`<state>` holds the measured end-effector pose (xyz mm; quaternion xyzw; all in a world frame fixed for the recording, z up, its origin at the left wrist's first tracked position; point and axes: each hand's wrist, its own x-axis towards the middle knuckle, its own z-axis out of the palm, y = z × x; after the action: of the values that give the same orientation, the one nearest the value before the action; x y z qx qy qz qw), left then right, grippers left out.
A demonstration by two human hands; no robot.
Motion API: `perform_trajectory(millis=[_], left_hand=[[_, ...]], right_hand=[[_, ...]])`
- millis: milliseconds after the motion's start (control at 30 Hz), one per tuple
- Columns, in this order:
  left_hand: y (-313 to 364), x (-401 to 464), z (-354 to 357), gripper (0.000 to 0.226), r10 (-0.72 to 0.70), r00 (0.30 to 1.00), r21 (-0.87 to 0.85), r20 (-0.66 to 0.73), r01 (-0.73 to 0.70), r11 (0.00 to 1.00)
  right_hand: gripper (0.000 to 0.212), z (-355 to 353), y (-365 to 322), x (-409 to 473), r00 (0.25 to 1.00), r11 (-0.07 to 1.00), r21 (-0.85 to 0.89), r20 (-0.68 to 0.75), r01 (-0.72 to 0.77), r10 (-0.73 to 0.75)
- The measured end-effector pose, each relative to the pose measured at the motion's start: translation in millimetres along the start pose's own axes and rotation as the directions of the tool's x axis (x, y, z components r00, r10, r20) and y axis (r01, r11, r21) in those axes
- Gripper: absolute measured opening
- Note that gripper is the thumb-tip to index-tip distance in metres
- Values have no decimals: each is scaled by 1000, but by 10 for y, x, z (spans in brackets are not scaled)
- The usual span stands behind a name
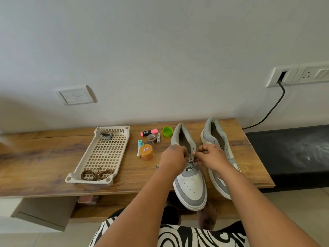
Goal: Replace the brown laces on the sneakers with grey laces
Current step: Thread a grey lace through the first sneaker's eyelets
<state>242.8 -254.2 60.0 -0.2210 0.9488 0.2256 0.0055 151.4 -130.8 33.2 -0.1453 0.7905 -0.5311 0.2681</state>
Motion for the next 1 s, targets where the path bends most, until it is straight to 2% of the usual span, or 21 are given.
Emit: perform_trajectory(millis=[100,200,367,567,700,867,933,1000], left_hand=[[50,-2,12,15,27,999,140,-47,-20,990],[101,-16,45,16,16,998,179,-60,-5,984],[31,9,31,12,-5,1000,6,-29,5,1000],[-114,35,5,5,1,998,-243,68,15,970],[-90,34,60,6,-32,998,-233,48,43,972],[-86,45,50,10,-29,997,-229,76,45,972],[-83,46,27,13,-14,995,-212,102,35,977],[-77,43,15,16,-9,991,-199,132,36,979]], right_hand=[[5,6,8,4,1000,1000,-3,-1,12,-12],[7,6,13,4,1000,1000,15,-5,12,-12],[18,-8,36,7,1000,1000,-5,9,17,-17],[13,4,-10,-30,1000,1000,4,9,16,-16],[17,-1,-27,-62,999,1000,3,30,10,-10],[24,-69,-51,-126,992,994,94,119,-48,37],[20,-77,-59,-138,994,997,65,106,-45,38],[14,-121,-88,-136,999,999,-51,46,2,1]])
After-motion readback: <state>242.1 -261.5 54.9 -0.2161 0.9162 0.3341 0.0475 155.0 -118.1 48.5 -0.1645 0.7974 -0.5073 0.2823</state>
